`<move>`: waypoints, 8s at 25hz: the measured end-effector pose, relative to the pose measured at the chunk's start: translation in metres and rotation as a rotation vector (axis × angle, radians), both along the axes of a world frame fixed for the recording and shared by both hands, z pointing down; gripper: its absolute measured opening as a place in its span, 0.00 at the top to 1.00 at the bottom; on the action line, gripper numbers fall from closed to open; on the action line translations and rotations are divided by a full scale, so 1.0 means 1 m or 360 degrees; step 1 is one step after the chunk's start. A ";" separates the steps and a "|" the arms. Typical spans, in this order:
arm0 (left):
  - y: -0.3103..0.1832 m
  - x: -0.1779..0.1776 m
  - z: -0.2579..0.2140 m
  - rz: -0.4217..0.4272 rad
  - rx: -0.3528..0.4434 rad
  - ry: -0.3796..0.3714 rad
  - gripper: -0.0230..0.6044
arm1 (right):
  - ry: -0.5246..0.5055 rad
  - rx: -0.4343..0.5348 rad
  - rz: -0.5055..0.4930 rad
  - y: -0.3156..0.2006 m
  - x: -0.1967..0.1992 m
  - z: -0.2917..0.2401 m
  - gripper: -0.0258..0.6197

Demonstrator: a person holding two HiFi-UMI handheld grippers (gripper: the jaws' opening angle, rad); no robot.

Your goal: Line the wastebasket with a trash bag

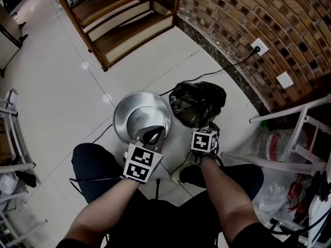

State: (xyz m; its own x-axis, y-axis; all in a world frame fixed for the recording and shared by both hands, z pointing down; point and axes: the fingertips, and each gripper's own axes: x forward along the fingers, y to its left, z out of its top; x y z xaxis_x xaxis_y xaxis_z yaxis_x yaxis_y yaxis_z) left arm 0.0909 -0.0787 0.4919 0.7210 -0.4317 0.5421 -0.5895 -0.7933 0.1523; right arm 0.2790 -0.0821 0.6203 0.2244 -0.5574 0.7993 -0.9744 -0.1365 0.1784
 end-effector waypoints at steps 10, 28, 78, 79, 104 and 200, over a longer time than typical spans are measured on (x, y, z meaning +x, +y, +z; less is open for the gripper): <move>-0.005 -0.011 0.006 -0.0026 -0.0027 -0.0009 0.96 | -0.0005 -0.0161 0.0121 -0.017 0.025 0.035 0.65; 0.003 -0.010 -0.002 0.0022 0.0057 -0.0014 0.96 | 0.0152 -0.0002 0.0140 -0.014 0.044 -0.035 0.94; -0.001 0.048 -0.069 0.0472 0.0303 -0.0274 0.63 | 0.0329 0.0833 -0.0451 -0.007 -0.044 -0.419 0.95; -0.001 0.048 -0.070 0.0468 0.0316 -0.0280 0.63 | 0.0328 0.0848 -0.0458 -0.005 -0.046 -0.425 0.95; -0.046 -0.066 -0.169 0.0109 0.0555 -0.0282 0.96 | 0.0103 0.0828 -0.0492 0.007 -0.053 -0.400 0.95; -0.173 -0.120 -0.009 0.0252 0.0200 -0.0846 0.96 | -0.0235 0.0050 -0.0562 -0.087 -0.097 -0.162 0.95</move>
State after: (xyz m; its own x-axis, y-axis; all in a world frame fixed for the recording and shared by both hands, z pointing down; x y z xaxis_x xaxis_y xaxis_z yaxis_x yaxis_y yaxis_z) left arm -0.0286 -0.2518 0.4824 0.4241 -0.4248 0.7998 -0.4314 -0.8713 -0.2341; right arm 0.1825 -0.1688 0.4585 -0.1021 -0.6044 0.7901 -0.9773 0.2093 0.0338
